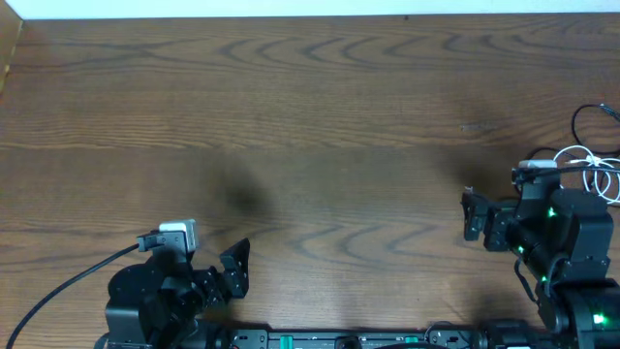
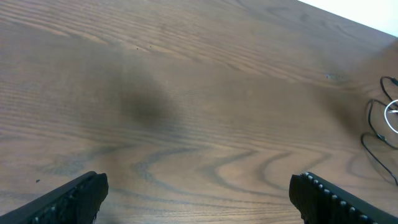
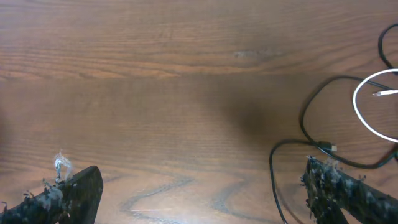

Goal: Untangle cables

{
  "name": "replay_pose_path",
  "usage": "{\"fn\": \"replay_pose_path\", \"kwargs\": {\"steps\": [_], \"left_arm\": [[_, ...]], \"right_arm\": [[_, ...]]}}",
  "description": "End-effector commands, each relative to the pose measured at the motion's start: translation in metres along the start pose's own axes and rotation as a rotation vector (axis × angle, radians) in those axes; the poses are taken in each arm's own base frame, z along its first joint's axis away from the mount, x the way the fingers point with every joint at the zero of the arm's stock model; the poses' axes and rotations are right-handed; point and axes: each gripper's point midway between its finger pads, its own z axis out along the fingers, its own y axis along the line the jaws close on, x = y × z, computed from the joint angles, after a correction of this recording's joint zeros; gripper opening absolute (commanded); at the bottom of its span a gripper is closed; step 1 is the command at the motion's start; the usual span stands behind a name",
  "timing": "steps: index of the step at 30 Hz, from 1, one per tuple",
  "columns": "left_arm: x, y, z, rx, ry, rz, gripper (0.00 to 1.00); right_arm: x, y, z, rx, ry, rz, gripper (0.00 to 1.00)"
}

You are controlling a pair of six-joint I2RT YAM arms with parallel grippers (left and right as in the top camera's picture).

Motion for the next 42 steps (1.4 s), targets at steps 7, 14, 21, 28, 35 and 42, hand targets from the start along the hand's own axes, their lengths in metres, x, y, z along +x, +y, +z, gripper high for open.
{"fn": "replay_pose_path", "kwargs": {"steps": [7, 14, 21, 28, 35, 42], "left_arm": [[-0.002, -0.002, -0.003, 0.007, -0.011, 0.024, 0.98], [-0.002, -0.002, -0.003, 0.007, -0.011, 0.025, 0.98], [-0.002, -0.002, -0.003, 0.007, -0.011, 0.025, 0.98], [-0.002, -0.002, -0.003, 0.007, -0.011, 0.025, 0.98], [-0.002, -0.002, -0.003, 0.007, -0.011, 0.025, 0.98], [-0.002, -0.002, -0.003, 0.007, -0.011, 0.025, 0.98]], "right_arm": [[0.018, -0.004, 0.001, 0.021, 0.064, 0.011, 0.99], [0.025, -0.005, 0.001, 0.024, 0.096, 0.013, 0.99], [0.028, -0.005, 0.000, 0.025, 0.107, 0.014, 0.99], [0.018, -0.013, -0.006, 0.072, 0.032, 0.007, 0.99], [-0.010, -0.010, -0.017, 0.045, -0.307, -0.024, 0.99], [-0.016, -0.009, -0.027, 0.022, -0.588, -0.042, 0.99]]}}
